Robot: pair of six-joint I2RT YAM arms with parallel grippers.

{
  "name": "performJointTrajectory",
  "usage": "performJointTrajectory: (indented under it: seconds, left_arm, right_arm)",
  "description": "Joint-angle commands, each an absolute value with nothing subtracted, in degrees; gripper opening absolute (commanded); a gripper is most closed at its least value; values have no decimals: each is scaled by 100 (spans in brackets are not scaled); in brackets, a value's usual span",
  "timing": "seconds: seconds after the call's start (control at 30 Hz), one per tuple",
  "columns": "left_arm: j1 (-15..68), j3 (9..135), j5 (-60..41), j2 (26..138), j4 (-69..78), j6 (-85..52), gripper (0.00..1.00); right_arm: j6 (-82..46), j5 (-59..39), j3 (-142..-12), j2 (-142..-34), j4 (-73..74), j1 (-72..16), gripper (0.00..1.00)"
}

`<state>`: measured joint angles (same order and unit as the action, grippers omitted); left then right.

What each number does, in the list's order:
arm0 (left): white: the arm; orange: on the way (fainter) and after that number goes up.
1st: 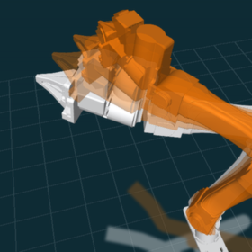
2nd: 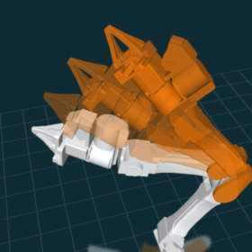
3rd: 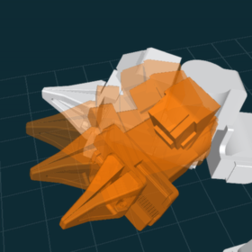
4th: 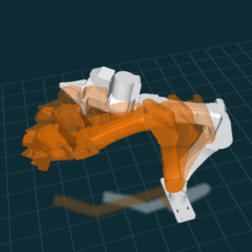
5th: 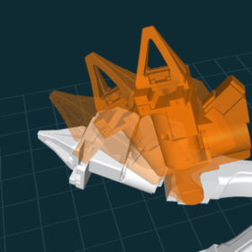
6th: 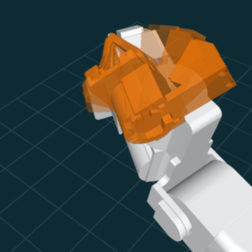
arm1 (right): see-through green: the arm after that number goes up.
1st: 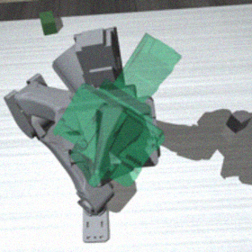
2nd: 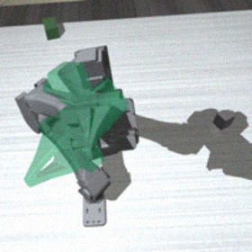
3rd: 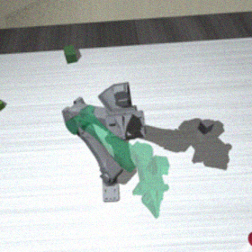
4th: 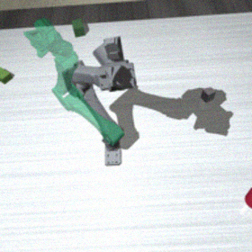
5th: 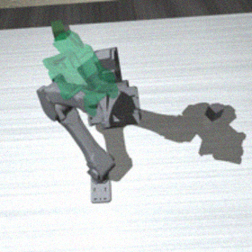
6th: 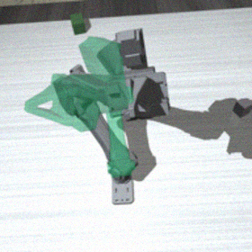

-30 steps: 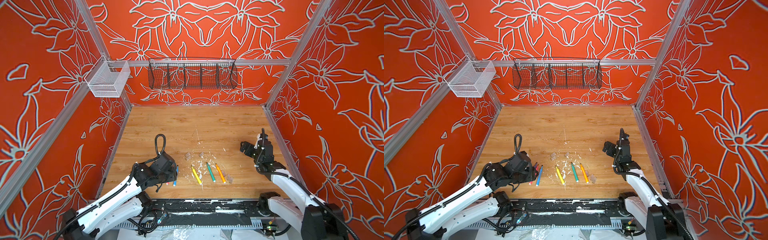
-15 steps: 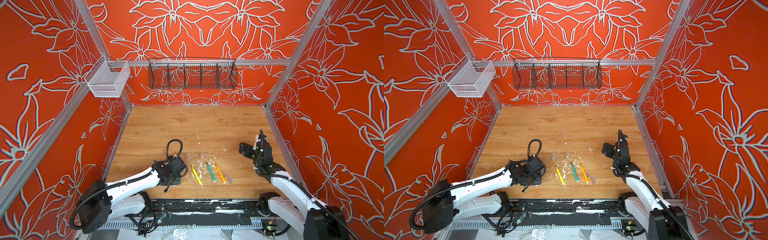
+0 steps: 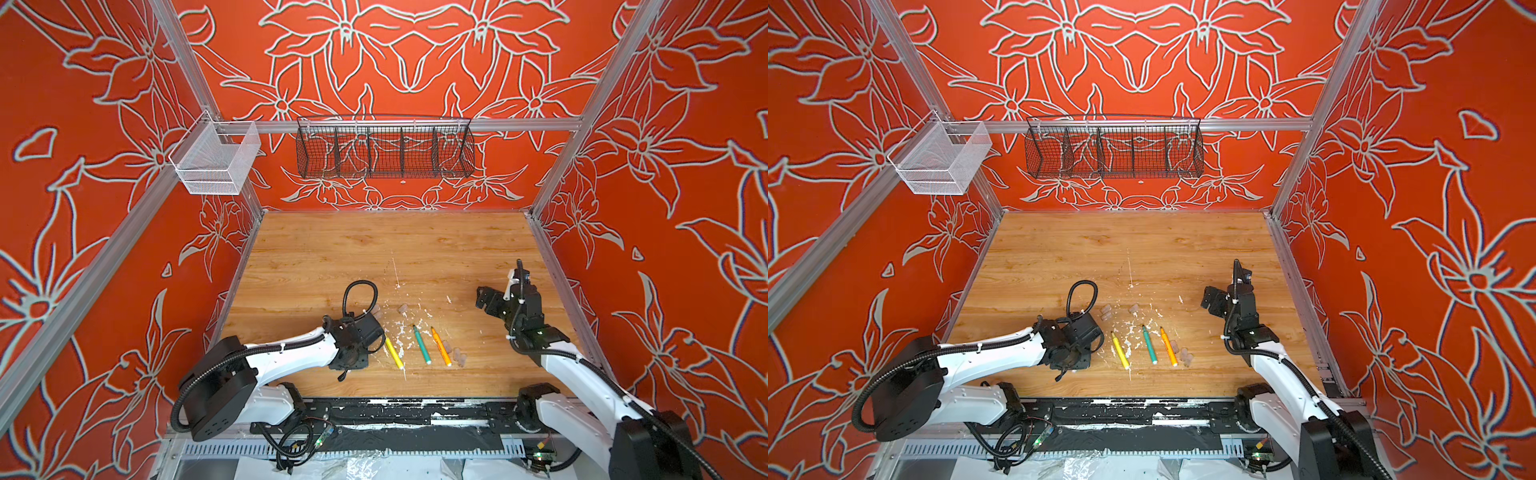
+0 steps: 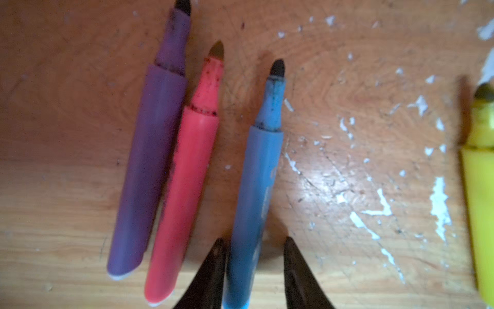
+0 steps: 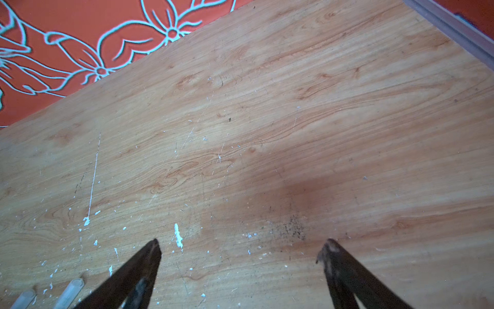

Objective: Insert the pens into the pen caps
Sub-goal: 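Lower the left gripper onto the blue marker while the right gripper waits, then close the left gripper on the blue marker and lift it upright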

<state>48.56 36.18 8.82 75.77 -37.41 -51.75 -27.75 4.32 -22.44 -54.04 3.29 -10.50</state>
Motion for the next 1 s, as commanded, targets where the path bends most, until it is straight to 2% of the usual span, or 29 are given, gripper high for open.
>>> performJointTrajectory:
  seconds: [0.0,0.27,0.53,0.77,0.9,0.97]
  left_arm:
    - [4904,3586,1070,7811,-3819,-5300,30]
    - [4904,3515,1081,7990,-3715,-5414,16]
    - [4904,3398,1020,7543,-3656,-5406,3]
    - [4904,3410,933,6828,-3582,-5161,0]
    - [4904,3390,853,6435,-3399,-4979,0]
    - [4904,3413,835,6256,-3269,-4871,0]
  right_arm:
    - [-2716,580,-2255,-5423,334,-1107,96]
    - [-2698,629,-2214,-5344,343,-1166,96]
    - [-2672,633,-2241,-5379,316,-1230,96]
    - [-2771,717,-2279,-5350,183,-1266,96]
    - [-3151,-262,-2461,-5222,-416,-1395,94]
    - [-3420,-374,-2443,-4950,-556,-1777,95]
